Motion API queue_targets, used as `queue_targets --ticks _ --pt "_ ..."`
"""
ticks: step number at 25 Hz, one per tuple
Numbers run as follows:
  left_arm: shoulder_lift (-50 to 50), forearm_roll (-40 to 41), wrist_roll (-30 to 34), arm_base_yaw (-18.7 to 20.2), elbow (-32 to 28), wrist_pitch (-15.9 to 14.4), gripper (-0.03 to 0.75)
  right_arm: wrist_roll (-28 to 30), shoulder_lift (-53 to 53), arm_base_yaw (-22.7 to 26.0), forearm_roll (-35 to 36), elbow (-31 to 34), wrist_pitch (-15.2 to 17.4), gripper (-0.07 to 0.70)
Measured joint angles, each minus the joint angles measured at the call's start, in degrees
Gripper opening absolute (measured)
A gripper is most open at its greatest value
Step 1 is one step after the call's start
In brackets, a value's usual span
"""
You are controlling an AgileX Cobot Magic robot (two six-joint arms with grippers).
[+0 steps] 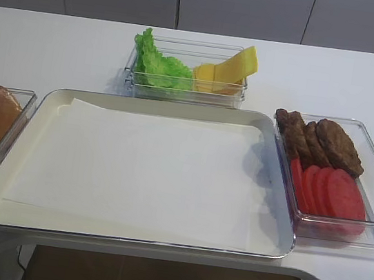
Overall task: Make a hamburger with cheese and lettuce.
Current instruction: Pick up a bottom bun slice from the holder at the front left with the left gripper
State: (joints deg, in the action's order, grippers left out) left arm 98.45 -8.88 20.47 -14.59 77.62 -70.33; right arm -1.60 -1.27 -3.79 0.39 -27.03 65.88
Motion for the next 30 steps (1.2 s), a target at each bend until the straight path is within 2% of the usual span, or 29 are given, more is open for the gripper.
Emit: queue_targets --ticks 8,18,25,30 --pt "0.37 0.21 -0.09 0.00 0.00 0.00 0.382 0.00 0.00 0.00 0.00 0.00 0.00 0.440" --pt "0.62 0.21 -0.09 0.00 0.00 0.00 0.293 0.00 0.00 0.00 0.00 0.00 0.00 0.440" --pt "0.62 0.10 0.01 0.00 0.24 0.00 0.178 0.00 0.00 0.00 0.00 0.00 0.00 0.440" --pt "0.62 0.02 0.11 0.00 0.60 0.00 0.164 0.00 0.00 0.00 0.00 0.00 0.00 0.440"
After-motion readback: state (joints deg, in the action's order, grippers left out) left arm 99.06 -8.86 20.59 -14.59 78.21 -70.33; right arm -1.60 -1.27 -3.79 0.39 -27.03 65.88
